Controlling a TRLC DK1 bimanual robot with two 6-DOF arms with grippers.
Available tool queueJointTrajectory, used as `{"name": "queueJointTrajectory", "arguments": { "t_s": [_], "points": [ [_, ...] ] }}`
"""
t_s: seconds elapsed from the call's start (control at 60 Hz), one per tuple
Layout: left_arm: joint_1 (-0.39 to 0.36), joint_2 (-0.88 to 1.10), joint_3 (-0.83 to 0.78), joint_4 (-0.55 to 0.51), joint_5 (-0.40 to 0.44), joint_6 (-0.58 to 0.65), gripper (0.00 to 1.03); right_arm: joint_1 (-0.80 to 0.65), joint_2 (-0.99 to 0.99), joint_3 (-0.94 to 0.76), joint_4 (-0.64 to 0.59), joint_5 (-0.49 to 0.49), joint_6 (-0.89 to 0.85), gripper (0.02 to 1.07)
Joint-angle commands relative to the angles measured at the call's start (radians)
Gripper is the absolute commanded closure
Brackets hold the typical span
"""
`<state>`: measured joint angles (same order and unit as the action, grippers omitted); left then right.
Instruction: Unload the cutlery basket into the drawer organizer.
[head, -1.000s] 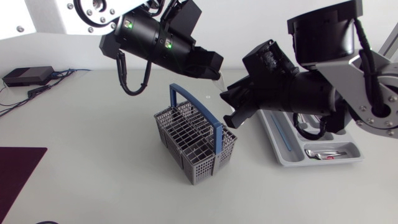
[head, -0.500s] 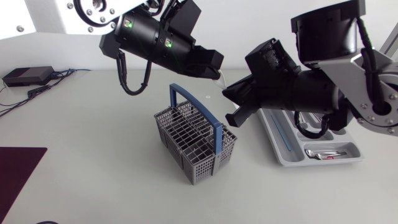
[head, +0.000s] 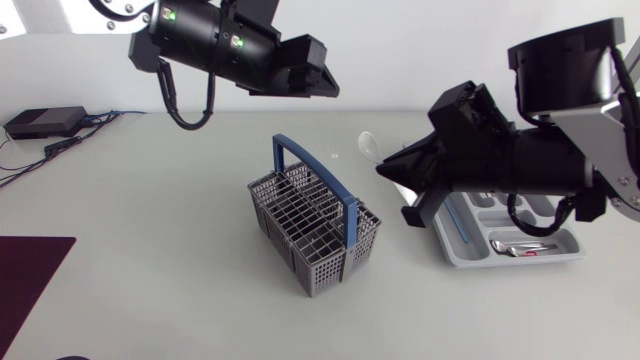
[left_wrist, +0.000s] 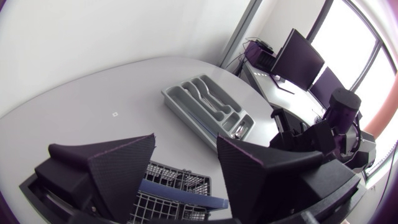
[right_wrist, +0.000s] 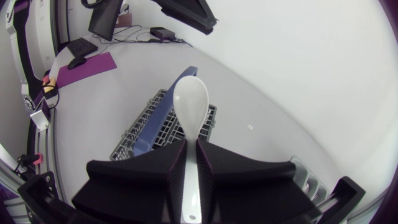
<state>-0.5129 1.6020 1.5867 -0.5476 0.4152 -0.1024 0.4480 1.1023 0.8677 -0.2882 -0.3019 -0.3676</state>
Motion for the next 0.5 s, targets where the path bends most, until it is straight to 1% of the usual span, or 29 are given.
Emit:
{"name": "queueJointTrajectory", "arguments": {
  "t_s": [0.0, 0.083, 0.15, 0.25, 0.3, 0.383, 0.483],
  "points": [
    [0.037, -0.040, 0.030, 0.009, 0.010, -0.010, 0.05, -0.075, -0.027, -0.045, -0.031, -0.059, -0.070, 1.01],
    [0.076, -0.059, 0.009, 0.009, 0.010, 0.012, 0.05, -0.172, -0.038, -0.068, -0.065, -0.128, -0.148, 1.01],
    [0.108, -0.073, -0.013, 0.008, 0.008, 0.032, 0.05, -0.272, -0.041, -0.084, -0.098, -0.213, -0.228, 1.01],
    [0.152, -0.096, -0.056, 0.008, -0.007, 0.084, 0.05, -0.423, -0.025, -0.101, -0.167, -0.316, -0.389, 1.01],
    [0.165, -0.108, -0.085, 0.008, -0.059, 0.130, 0.05, -0.500, -0.009, -0.099, -0.216, -0.358, -0.490, 1.01],
    [0.182, -0.129, -0.131, 0.011, -0.119, 0.199, 0.05, -0.620, 0.045, -0.084, -0.275, -0.408, -0.631, 1.01],
    [0.217, -0.149, -0.192, 0.025, -0.147, 0.254, 0.05, -0.759, 0.136, -0.049, -0.353, -0.456, -0.807, 1.01]
  ]
}}
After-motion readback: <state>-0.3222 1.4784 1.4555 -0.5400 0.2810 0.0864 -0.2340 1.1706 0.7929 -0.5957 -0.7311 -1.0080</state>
